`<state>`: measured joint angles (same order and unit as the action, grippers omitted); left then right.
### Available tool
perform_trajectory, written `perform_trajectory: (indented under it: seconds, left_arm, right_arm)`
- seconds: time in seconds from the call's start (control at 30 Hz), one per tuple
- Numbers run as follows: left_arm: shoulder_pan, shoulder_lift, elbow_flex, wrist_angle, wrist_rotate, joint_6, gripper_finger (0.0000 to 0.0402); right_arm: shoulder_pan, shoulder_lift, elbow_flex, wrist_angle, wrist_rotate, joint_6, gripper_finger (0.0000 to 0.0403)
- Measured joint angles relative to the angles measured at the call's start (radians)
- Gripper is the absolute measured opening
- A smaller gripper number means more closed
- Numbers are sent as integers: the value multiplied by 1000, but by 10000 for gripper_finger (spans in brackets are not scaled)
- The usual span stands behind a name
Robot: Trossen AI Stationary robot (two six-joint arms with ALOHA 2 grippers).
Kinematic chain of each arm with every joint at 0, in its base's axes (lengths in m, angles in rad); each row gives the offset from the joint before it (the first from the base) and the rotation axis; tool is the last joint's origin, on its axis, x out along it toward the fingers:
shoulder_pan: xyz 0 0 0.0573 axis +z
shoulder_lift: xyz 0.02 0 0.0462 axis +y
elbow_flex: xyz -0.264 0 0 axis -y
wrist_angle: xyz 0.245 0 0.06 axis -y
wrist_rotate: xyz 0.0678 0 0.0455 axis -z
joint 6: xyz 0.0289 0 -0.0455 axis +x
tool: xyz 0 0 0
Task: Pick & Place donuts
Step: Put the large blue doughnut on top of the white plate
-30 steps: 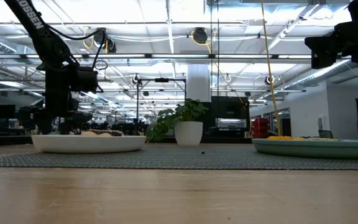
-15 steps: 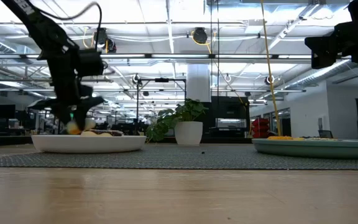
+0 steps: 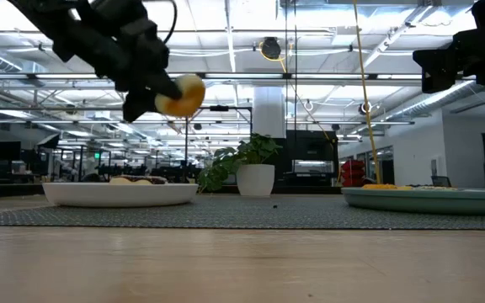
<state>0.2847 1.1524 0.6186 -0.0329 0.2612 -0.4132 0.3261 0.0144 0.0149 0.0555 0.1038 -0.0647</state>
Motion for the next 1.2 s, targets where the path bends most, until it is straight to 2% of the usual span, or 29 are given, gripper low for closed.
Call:
perform_trajectory:
  seconds: [0.13,0.27,0.5,0.6,0.83,1.03,1.2]
  left_arm:
    - [-148,24,0,5,-3,26,170]
    - [-270,54,0,-3,-40,-29,170]
    - [-394,97,0,-92,-183,-155,170]
    - [-415,122,0,-108,-219,-191,170]
    - [-421,201,0,-100,-227,-221,170]
    - [-400,287,0,-93,-229,-244,170]
    - [-375,315,0,-98,-277,-240,170]
  right_arm:
    - [0,0,0,0,0,0,222]
    - [0,0,0,0,0,0,222]
    - [0,0,0,0,0,0,222]
    - [0,0,0,0,0,0,222]
    - [0,0,0,2,0,0,222]
    - [0,0,0,5,0,0,222]
    - [0,0,0,5,0,0,222]
